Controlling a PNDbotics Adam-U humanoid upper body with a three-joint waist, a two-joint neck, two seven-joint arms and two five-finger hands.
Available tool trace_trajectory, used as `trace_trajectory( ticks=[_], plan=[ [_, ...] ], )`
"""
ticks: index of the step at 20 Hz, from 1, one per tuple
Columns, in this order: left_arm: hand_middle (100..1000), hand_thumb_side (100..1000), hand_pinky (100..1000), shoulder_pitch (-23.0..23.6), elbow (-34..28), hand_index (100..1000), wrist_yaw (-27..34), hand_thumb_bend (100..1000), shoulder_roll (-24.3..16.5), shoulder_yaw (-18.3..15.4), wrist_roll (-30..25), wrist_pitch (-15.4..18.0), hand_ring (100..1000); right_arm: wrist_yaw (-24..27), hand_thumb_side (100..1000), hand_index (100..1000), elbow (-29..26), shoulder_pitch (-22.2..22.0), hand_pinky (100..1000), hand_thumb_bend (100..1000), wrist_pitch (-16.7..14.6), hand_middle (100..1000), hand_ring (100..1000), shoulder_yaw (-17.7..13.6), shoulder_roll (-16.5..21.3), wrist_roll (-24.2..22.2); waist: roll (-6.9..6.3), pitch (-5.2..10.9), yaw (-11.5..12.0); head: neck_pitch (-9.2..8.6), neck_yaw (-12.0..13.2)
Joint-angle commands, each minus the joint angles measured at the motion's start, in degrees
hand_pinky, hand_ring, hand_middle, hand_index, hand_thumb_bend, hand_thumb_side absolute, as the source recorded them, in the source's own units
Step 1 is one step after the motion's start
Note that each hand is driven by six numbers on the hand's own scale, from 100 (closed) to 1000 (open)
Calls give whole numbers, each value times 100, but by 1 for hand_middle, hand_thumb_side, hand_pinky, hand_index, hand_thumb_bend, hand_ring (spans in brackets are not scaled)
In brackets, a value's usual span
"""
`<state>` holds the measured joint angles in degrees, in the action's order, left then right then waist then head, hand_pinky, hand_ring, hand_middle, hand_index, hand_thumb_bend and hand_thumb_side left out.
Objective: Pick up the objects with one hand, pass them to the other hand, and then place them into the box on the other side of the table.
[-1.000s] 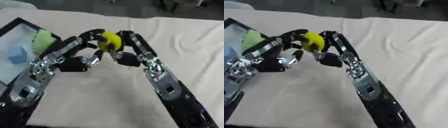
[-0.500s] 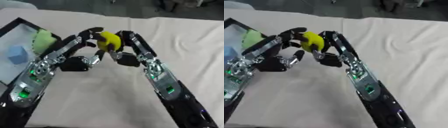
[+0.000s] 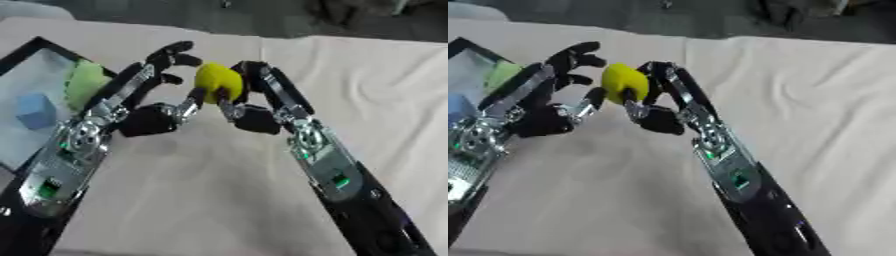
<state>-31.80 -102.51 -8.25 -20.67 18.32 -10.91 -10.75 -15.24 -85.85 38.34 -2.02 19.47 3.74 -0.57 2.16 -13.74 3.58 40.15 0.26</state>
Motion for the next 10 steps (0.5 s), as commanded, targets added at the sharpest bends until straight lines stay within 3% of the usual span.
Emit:
trace_trajectory(
  ticks=[1, 10],
  plan=[
    [1000, 515, 873, -89, -22, 868, 103, 222, -36, 9, -75, -6, 1000, 47, 159, 458, -144, 108, 470, 100, -14, 224, 407, -9, -15, -40, -94, -5, 2, -68, 17],
    [1000, 609, 895, -93, 108, 876, 107, 300, -31, 8, -650, 47, 1000, 91, 156, 457, -161, 114, 467, 100, -31, 223, 407, 1, -20, -104, -94, -2, 1, -77, 23]
  ],
)
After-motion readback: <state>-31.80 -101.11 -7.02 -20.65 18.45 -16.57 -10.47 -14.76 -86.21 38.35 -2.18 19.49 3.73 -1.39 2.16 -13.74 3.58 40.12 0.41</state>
